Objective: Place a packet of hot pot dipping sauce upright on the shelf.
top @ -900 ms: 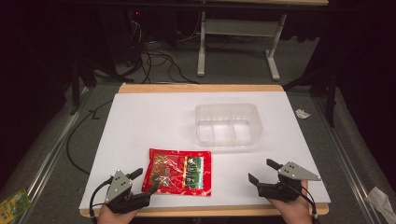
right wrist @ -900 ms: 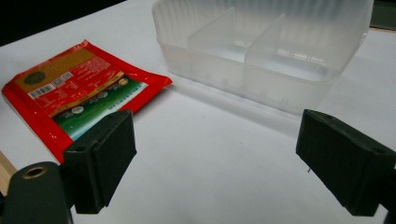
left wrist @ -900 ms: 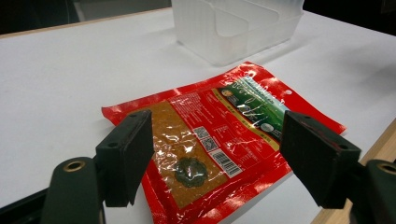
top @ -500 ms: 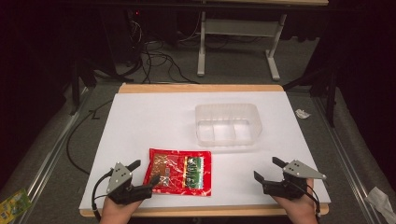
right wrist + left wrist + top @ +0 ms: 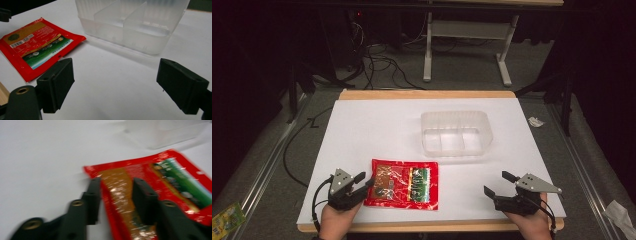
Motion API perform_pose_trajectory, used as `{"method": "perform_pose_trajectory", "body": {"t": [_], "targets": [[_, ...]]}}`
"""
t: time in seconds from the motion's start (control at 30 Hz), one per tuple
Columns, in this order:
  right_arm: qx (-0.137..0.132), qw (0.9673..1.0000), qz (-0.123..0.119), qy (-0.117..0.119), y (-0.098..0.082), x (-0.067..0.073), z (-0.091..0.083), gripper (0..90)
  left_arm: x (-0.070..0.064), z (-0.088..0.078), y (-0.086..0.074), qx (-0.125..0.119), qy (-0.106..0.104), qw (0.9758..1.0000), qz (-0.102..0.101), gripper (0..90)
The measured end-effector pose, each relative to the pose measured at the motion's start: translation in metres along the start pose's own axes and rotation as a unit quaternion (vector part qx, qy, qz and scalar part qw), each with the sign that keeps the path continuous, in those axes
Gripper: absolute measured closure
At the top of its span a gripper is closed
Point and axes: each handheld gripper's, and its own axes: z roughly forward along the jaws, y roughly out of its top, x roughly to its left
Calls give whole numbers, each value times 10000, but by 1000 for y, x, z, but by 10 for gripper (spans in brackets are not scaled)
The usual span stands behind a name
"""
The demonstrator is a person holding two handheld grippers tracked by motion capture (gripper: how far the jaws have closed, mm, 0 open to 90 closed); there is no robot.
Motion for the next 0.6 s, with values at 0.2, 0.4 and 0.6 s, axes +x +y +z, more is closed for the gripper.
{"method": "perform_pose_trajectory", "body": {"t": [0.2, 0.4, 0.6], "targets": [[133, 9998, 59, 100, -1, 1, 8, 155, 0, 16, -5, 734, 166, 9971, 129, 900], [183, 9997, 62, 146, -2, 3, 10, 158, -5, 28, -4, 866, 261, 9954, 319, 900], [196, 9995, 165, 182, -3, 1, 12, 161, 3, 42, 2, 847, 140, 9959, 289, 900]]}}
